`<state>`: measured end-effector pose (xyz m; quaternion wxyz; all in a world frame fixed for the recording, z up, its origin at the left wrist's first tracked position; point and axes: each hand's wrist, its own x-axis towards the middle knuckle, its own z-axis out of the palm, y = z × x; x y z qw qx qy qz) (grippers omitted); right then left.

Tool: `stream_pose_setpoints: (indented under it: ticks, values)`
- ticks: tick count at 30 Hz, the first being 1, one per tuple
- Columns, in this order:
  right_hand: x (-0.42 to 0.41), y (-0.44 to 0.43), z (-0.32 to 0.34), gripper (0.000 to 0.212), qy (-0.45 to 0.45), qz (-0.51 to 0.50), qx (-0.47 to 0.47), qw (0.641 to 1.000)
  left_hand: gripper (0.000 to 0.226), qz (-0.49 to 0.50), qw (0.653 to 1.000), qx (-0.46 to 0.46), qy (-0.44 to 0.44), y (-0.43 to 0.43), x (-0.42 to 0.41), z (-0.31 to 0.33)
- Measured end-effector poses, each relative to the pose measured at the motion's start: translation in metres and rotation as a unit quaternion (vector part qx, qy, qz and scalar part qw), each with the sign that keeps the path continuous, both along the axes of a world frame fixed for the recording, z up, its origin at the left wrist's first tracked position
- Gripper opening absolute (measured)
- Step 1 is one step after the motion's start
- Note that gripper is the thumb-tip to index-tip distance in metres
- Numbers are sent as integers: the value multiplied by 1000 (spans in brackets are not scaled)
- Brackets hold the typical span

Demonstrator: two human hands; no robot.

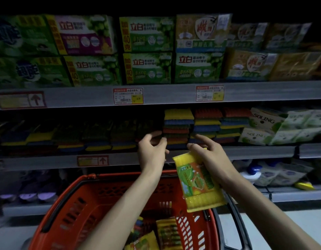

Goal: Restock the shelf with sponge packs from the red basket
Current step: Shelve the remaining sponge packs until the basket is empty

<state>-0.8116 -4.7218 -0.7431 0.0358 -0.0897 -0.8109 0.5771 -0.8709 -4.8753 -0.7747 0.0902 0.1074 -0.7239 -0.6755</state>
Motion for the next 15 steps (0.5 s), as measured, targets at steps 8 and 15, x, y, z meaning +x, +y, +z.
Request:
stream_pose_setpoints:
  ticks: [8,15]
  values:
    - [-8,-4,-1,57,-17,30,-28,999,30,25,999,24,4,3,-3,-7]
    - [-8,-11,7,31,-30,19,-67,997,14,37,998,47,-3,8,-8,-5]
